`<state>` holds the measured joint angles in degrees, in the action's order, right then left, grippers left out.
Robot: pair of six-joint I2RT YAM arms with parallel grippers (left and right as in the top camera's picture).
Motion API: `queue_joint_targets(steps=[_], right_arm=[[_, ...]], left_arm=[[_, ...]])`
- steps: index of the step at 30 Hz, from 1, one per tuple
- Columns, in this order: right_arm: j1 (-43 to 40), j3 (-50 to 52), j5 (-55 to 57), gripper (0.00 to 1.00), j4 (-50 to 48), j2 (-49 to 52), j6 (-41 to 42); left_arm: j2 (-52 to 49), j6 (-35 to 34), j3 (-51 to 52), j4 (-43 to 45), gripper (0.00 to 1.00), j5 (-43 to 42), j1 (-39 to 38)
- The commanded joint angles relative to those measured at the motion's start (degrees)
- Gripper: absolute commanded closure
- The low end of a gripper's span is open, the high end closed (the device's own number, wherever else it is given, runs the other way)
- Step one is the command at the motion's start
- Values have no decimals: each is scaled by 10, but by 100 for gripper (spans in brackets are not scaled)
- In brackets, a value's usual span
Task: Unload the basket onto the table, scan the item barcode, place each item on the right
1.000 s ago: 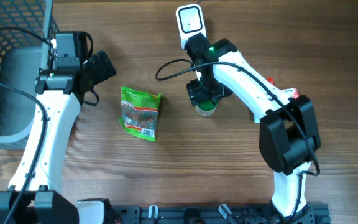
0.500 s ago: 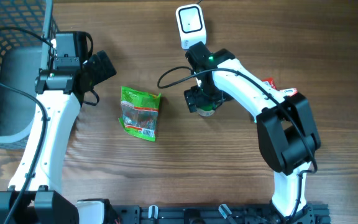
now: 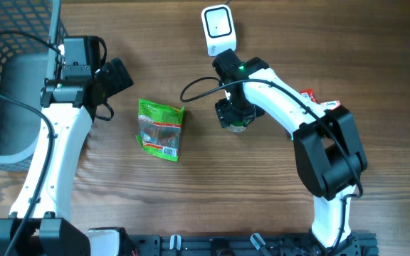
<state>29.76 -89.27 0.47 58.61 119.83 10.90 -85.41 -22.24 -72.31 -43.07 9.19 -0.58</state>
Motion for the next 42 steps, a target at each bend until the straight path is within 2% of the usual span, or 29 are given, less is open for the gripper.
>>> queue_joint_targets(steps=[1,6,12,14,20,26,30,33,37,42], right_arm=[[0,4,6,27,-3,9,13],[0,9,6,17,-4,9,13],[0,36,6,24,-38,9,13],[0,36,6,27,-40,8,13],[0,28,6,45,-37,5,17],[0,-35,4,49,14,-66,-7],[0,-62,14,65,24,-142,-15],[-1,-62,14,57,20,-188,-12],[-3,-77,-25,59,34,-202,-19],[-29,-193,-31,59,105,-179,-19]], left_arm=[[0,-7,-3,2,0,5,1],[0,-7,-3,2,0,5,1],[0,-7,-3,2,0,5,1],[0,-7,-3,2,0,5,1],[0,-7,-3,2,0,5,1],[0,-7,-3,2,0,5,1],[0,-7,-3,2,0,5,1],[0,-7,-3,2,0,5,1],[0,-7,-3,2,0,5,1],[0,-7,-3,2,0,5,1]])
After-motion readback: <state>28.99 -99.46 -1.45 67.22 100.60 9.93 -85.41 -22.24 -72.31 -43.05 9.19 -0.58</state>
